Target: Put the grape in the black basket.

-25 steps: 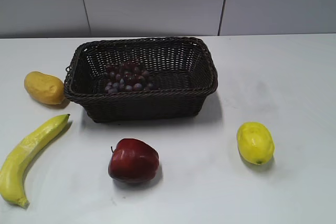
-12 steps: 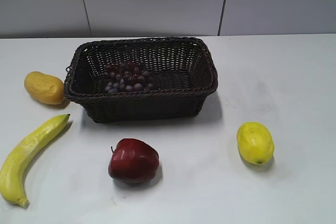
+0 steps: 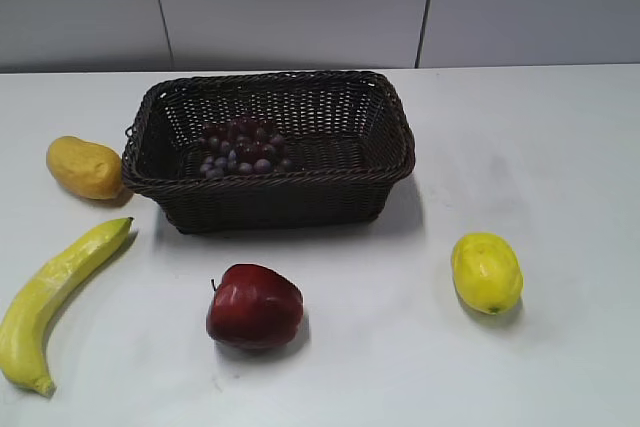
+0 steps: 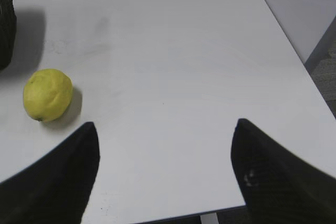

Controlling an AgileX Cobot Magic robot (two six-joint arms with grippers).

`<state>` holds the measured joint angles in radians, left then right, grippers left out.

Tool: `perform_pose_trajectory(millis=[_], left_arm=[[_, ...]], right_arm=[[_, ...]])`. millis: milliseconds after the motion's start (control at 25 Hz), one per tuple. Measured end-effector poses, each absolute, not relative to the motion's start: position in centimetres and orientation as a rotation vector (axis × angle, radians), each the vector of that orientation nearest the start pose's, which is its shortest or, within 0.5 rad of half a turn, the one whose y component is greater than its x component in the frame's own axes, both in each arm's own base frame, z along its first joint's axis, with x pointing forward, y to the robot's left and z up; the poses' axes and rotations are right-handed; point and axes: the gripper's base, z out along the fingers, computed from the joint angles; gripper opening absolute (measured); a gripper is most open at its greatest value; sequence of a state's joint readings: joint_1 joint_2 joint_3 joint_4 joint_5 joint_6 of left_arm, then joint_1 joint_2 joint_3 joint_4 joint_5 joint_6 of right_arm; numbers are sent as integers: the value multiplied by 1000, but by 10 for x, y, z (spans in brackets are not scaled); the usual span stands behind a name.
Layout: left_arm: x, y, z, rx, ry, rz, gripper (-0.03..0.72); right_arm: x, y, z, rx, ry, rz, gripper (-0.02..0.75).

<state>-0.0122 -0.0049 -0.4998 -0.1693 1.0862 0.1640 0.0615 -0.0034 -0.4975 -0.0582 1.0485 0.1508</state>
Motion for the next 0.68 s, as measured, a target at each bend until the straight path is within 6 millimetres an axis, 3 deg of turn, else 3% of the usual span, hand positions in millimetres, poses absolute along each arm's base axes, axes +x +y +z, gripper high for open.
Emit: perform_pose_trajectory(millis=[680], left_arm=[[-8, -13, 276, 191, 2046, -109, 235]], right_arm=[[-5, -5, 278, 93, 2025, 65, 592]])
